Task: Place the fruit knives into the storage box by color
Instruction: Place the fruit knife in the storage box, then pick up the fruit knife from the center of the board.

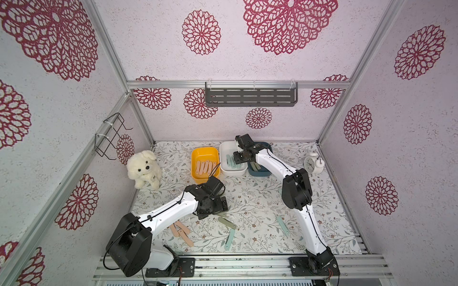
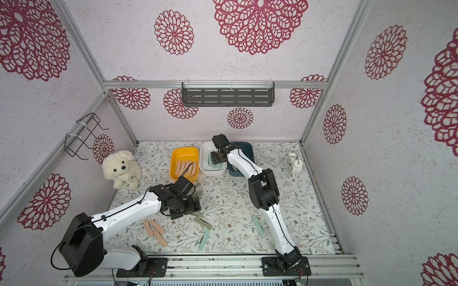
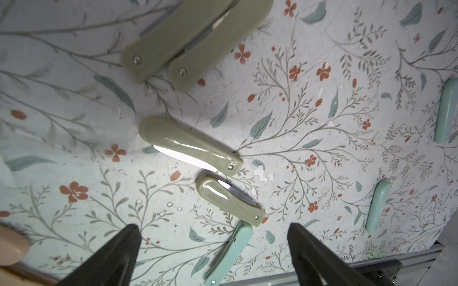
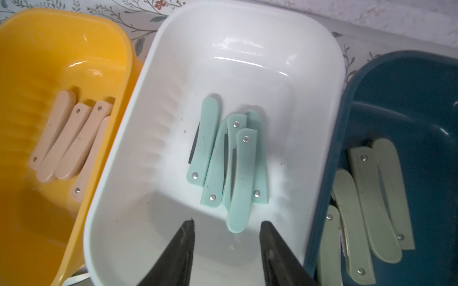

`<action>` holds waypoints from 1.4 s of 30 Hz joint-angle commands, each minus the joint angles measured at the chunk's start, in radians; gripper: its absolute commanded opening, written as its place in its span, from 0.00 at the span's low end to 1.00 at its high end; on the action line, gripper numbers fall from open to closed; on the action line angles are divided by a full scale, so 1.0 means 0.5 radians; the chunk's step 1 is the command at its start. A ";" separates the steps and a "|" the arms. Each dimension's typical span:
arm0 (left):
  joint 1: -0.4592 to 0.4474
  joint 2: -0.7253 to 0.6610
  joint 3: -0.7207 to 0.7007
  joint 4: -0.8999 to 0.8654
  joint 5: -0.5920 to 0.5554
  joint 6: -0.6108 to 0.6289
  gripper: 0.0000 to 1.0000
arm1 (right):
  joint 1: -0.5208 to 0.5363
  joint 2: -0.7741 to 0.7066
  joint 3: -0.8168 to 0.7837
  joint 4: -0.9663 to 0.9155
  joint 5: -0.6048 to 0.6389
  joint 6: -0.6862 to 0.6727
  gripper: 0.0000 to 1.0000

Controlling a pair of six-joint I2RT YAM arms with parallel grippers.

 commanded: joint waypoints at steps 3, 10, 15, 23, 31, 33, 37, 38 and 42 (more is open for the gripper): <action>-0.151 -0.005 -0.025 -0.011 0.092 -0.195 0.99 | 0.009 -0.600 -0.533 0.162 -0.013 0.023 0.57; -0.262 0.236 0.017 0.154 0.196 -0.250 0.96 | 0.007 -1.323 -1.546 0.432 -0.065 0.122 0.75; -0.282 0.429 0.122 0.160 0.215 -0.226 0.94 | -0.035 -1.775 -2.139 0.481 -0.086 0.182 0.96; -0.279 0.719 0.377 -0.035 0.274 -0.177 0.81 | -0.195 -2.147 -2.592 0.559 -0.284 0.325 0.99; -0.257 1.030 0.728 -0.275 0.192 0.042 0.77 | -0.293 -2.113 -2.770 0.768 -0.416 0.337 0.99; -0.260 1.039 0.755 -0.292 0.177 0.045 0.77 | -0.292 -2.103 -2.794 0.804 -0.439 0.343 0.99; -0.266 0.947 0.685 -0.344 0.141 -0.007 0.77 | -0.292 -2.092 -2.798 0.846 -0.465 0.345 0.99; -0.268 0.906 0.642 -0.348 0.127 -0.036 0.78 | -0.292 -2.083 -2.796 0.855 -0.482 0.343 0.99; -0.261 0.887 0.510 -0.221 0.135 -0.073 0.83 | -0.293 -2.052 -2.776 0.885 -0.516 0.337 0.99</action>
